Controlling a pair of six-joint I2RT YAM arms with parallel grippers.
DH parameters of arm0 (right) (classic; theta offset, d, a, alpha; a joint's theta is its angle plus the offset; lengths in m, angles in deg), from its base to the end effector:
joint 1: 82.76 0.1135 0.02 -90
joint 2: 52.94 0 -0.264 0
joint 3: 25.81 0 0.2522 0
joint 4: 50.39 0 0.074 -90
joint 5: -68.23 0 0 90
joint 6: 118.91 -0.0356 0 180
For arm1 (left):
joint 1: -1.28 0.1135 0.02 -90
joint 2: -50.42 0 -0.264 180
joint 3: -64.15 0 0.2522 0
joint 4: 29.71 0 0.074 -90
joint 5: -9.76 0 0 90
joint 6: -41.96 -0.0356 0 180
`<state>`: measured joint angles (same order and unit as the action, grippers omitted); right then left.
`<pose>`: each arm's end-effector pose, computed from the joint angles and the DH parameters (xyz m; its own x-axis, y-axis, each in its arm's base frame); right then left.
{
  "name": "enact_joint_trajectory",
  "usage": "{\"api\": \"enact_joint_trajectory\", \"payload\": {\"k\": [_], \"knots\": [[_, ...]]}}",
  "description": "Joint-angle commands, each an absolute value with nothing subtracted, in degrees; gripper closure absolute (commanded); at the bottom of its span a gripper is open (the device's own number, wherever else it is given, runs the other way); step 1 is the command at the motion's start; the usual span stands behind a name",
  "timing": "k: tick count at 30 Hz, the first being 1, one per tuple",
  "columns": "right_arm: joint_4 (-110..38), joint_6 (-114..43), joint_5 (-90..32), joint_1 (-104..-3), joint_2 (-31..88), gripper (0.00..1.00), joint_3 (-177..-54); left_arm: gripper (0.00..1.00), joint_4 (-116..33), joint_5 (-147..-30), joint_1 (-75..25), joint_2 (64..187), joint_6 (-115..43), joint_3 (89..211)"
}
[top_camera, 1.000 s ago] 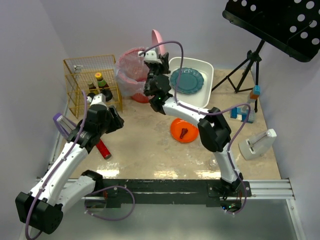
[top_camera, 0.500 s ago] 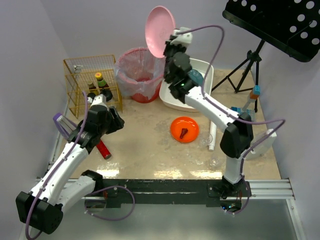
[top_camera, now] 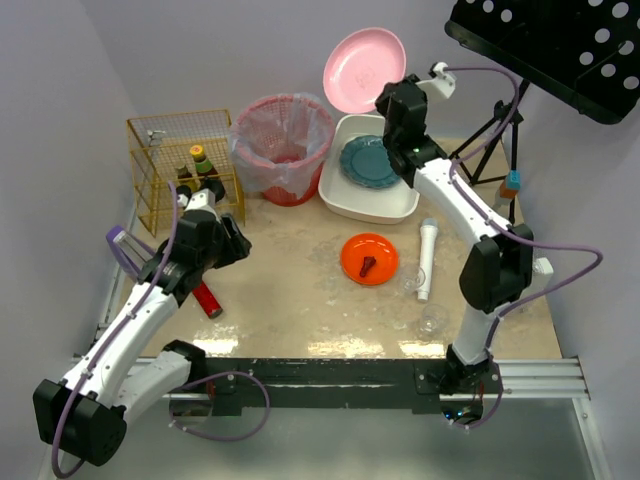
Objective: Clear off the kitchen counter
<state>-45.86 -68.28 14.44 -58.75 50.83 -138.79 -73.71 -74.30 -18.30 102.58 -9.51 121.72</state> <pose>0.4052 0.1575 0.4187 0.1905 0.6452 -0.7399 0.1147 0.7339 0.6695 0.1846 -0.0618 0.2775 -0.6199 -0.4371 -0.6517 -0.1649 0.8845 -0.4364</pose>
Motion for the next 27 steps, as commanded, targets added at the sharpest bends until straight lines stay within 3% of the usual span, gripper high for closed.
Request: {"api": "enact_joint_trajectory", "payload": {"k": [1,27], "knots": [[-37.52,-81.45,10.85,-60.79,54.55,1.00,-140.21,0.41,-71.95,-75.23,-18.15,101.49,-9.63,120.80],[-19.93,-97.37,24.10,-63.96,69.49,1.00,-143.72,0.40,-71.51,-77.51,-18.15,101.75,-9.98,119.30]]}}
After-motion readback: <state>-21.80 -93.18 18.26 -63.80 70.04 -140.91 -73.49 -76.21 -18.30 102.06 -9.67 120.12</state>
